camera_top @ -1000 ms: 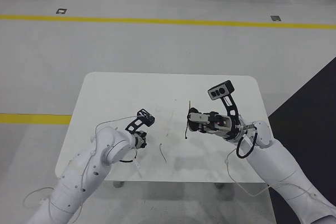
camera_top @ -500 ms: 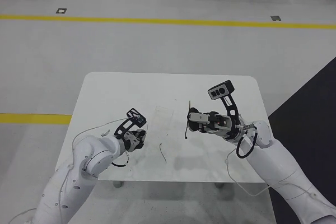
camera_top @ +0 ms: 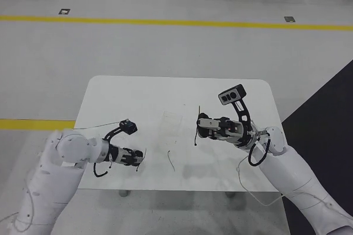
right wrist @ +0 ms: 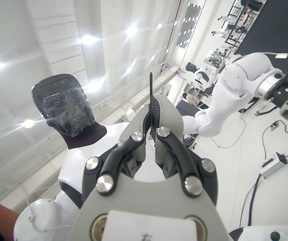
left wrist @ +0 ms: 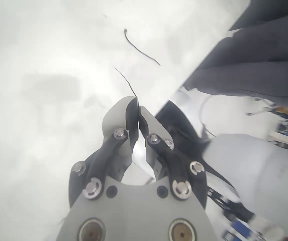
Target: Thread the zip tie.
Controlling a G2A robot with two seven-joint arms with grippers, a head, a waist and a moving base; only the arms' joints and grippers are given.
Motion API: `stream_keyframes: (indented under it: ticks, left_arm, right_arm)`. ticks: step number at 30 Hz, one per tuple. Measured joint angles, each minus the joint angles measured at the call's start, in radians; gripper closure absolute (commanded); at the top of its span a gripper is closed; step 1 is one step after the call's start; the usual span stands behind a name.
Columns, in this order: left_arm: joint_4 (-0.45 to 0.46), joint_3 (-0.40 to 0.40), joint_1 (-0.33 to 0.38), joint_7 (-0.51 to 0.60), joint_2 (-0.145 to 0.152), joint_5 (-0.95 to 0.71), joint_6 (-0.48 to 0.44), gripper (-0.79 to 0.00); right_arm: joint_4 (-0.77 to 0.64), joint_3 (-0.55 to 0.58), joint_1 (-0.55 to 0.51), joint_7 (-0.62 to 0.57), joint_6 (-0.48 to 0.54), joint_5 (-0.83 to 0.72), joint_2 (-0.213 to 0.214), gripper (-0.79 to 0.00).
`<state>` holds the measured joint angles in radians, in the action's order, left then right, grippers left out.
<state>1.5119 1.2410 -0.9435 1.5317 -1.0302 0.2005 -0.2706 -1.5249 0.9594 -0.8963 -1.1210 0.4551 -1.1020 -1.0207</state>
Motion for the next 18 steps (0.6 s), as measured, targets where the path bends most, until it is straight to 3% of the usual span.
stream_keyframes:
  ticks: [5,9,12,18]
  left_arm:
    - [-0.052,-0.061,0.026,0.004,0.056,-0.212,0.014,0.000]
    - [-0.025,-0.183,0.053,0.004,0.126,-0.518,0.007,0.000]
    - [-0.030,-0.243,0.099,0.004,0.177,-0.601,-0.013,0.000]
    - [-0.031,-0.243,0.097,0.004,0.177,-0.578,-0.014,0.000]
  right_arm:
    - [0.000,0.000,0.000,0.000,0.000,0.000,0.000,0.000]
    - [0.000,0.000,0.000,0.000,0.000,0.000,0.000,0.000]
    - [0.000,0.000,0.000,0.000,0.000,0.000,0.000,0.000]
    - [0.000,0.000,0.000,0.000,0.000,0.000,0.000,0.000]
